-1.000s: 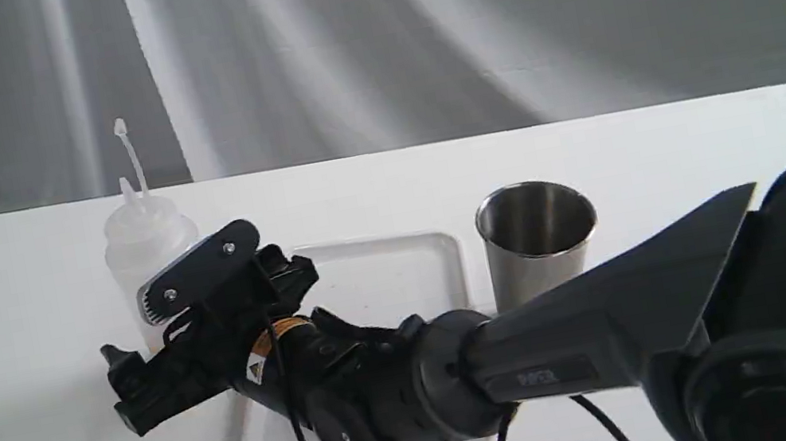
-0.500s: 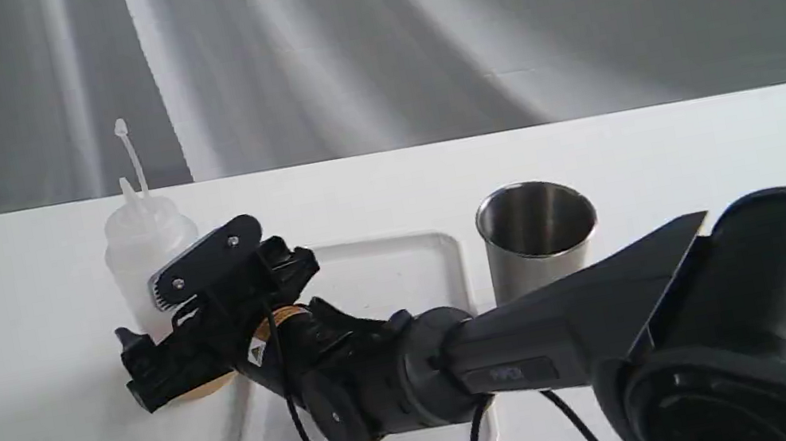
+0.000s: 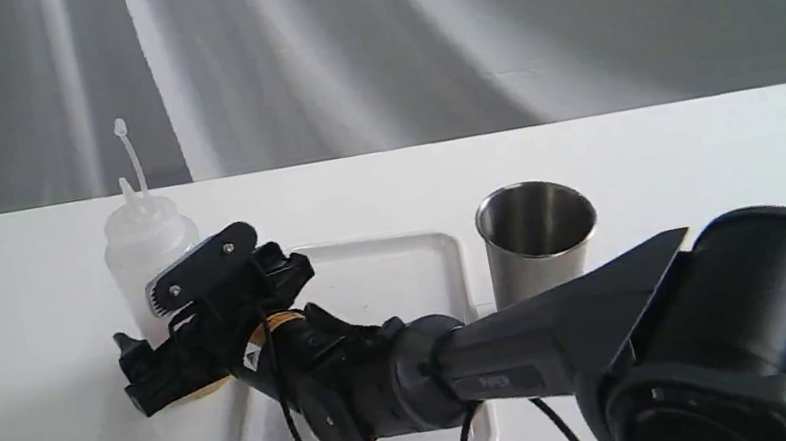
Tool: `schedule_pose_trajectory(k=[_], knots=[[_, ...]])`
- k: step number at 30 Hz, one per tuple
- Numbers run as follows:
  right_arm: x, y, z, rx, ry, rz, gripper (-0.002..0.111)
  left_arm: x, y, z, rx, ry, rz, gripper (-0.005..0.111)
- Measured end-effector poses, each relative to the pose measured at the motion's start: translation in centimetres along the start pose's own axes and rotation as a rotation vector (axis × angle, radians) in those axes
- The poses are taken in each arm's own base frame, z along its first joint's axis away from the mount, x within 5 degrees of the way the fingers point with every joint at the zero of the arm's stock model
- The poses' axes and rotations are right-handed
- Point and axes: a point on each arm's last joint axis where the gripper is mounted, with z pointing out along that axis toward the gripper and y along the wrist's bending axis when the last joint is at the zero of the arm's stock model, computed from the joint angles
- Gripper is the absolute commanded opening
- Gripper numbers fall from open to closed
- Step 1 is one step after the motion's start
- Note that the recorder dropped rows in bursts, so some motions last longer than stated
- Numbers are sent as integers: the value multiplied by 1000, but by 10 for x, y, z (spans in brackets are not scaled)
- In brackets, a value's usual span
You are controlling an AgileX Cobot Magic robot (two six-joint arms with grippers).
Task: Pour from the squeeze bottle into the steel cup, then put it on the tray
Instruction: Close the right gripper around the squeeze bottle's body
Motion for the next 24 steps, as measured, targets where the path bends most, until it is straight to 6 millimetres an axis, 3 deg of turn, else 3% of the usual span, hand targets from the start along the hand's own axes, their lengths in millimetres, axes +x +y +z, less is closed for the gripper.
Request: schedule_pose_trajectory(k=[8, 12, 16, 22, 24], knots=[[-6, 1, 6, -3, -24, -1, 104, 0, 0, 0, 0, 0, 0, 0], [-5, 1, 8, -4, -23, 0, 94, 0, 0, 0, 0, 0, 0, 0], [-2, 2, 8, -14, -13, -21, 67, 0, 0, 0, 0, 0, 0, 0], [-2, 2, 8, -17, -14, -61, 9, 0, 0, 0, 0, 0, 0, 0], [-2, 2, 8, -17, -15, -63, 0, 0, 0, 0, 0, 0, 0, 0]])
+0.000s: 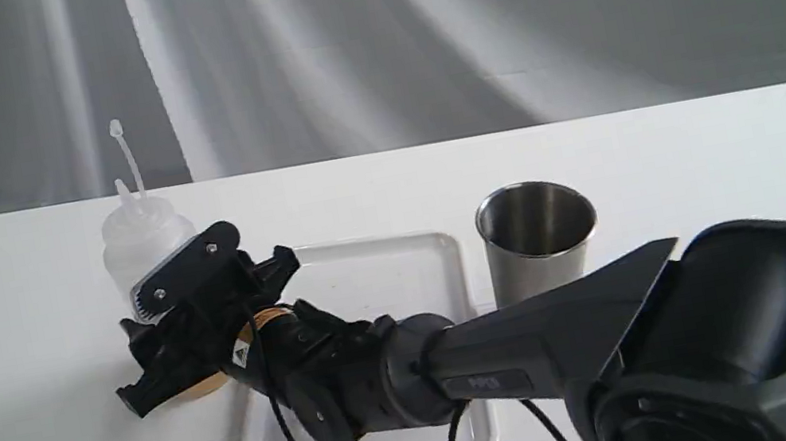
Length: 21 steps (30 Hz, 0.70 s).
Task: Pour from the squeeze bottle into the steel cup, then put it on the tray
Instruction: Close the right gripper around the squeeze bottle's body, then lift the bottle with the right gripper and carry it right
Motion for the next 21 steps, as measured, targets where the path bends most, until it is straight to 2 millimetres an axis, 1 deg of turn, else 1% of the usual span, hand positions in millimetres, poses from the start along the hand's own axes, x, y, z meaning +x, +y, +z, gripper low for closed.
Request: schedule_pose_trajectory(k=[4, 7, 10, 12, 15, 16, 21], knots=[[0, 0, 0, -5, -1, -14, 0, 0, 0, 0, 0, 0, 0, 0], [-5, 1, -1, -12, 5, -28, 0, 0, 0, 0, 0, 0, 0, 0], [-17, 0, -3, -15, 1, -32, 0, 0, 0, 0, 0, 0, 0, 0], [-32, -1, -6, -17, -18, -38, 0, 0, 0, 0, 0, 0, 0, 0], [-61, -3, -13, -27, -67, -68, 0, 0, 0, 0, 0, 0, 0, 0], [-74, -4, -17, -34, -82, -83, 0, 0, 0, 0, 0, 0, 0, 0], [-124, -5, -36, -74, -105, -99, 0, 0, 0, 0, 0, 0, 0, 0]])
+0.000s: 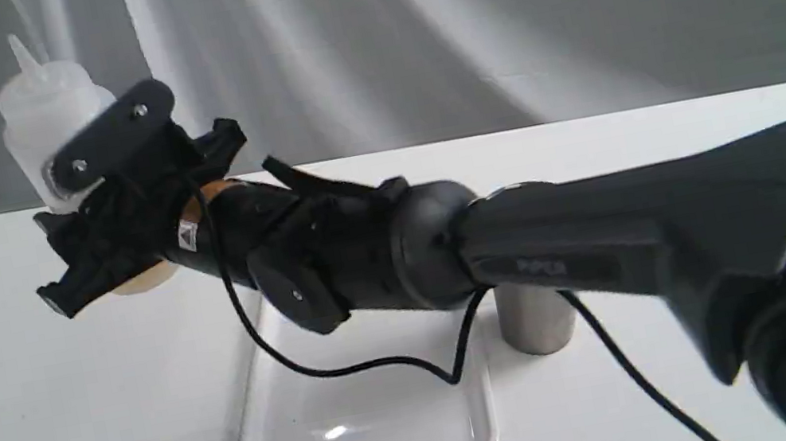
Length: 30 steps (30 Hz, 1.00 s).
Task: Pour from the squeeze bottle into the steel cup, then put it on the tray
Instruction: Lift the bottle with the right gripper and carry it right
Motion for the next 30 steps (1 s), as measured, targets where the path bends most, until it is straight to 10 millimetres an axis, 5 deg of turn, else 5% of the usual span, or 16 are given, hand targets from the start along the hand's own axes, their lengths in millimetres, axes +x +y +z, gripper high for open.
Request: schedule_pose_trajectory(k=[11, 21, 30], knots=[[-100, 5, -50, -48, 51, 138, 0, 0, 0, 0, 0, 0, 0, 0], [-175, 33, -115, 208, 84, 72, 0, 0, 0, 0, 0, 0, 0, 0], [-185, 48, -188, 342, 134, -43, 0, 0, 0, 0, 0, 0, 0, 0]])
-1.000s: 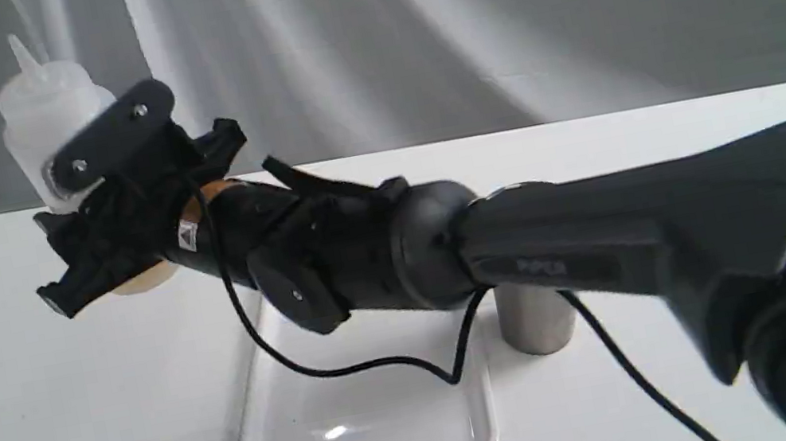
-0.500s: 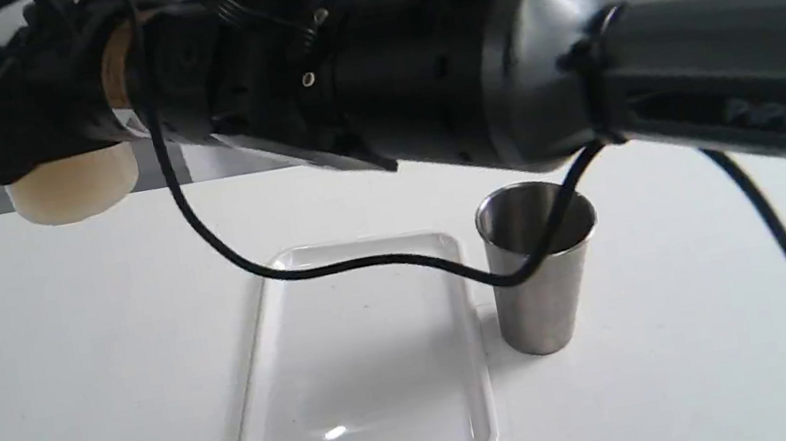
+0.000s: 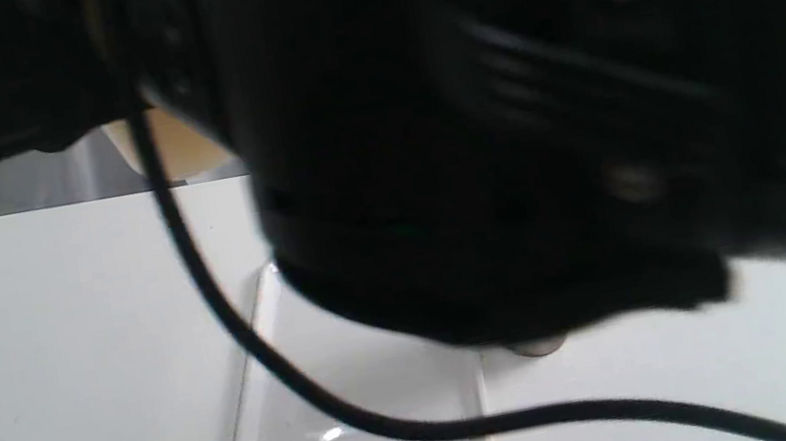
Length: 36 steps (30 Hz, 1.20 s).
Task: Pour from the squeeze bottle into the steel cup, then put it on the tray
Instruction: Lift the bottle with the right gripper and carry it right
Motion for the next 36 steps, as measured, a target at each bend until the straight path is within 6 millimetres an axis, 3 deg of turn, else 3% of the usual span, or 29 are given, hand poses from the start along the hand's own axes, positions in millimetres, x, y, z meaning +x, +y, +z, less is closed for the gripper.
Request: schedule_pose_trajectory(k=[6, 9, 17, 22, 28, 36], knots=[[26, -33, -33, 65, 59, 68, 0, 0, 0, 0, 0, 0, 0, 0], [41, -59, -51, 141, 79, 72, 0, 0, 0, 0, 0, 0, 0, 0], [78, -110, -79, 278, 126, 47, 0, 0, 0, 0, 0, 0, 0, 0], [108, -131, -82, 361, 200, 26, 0, 0, 0, 0, 0, 0, 0, 0], [142, -152, -80, 436, 330, -115, 0, 0, 0, 0, 0, 0, 0, 0], [163, -181, -74, 467, 391, -147, 0, 0, 0, 0, 0, 0, 0, 0]])
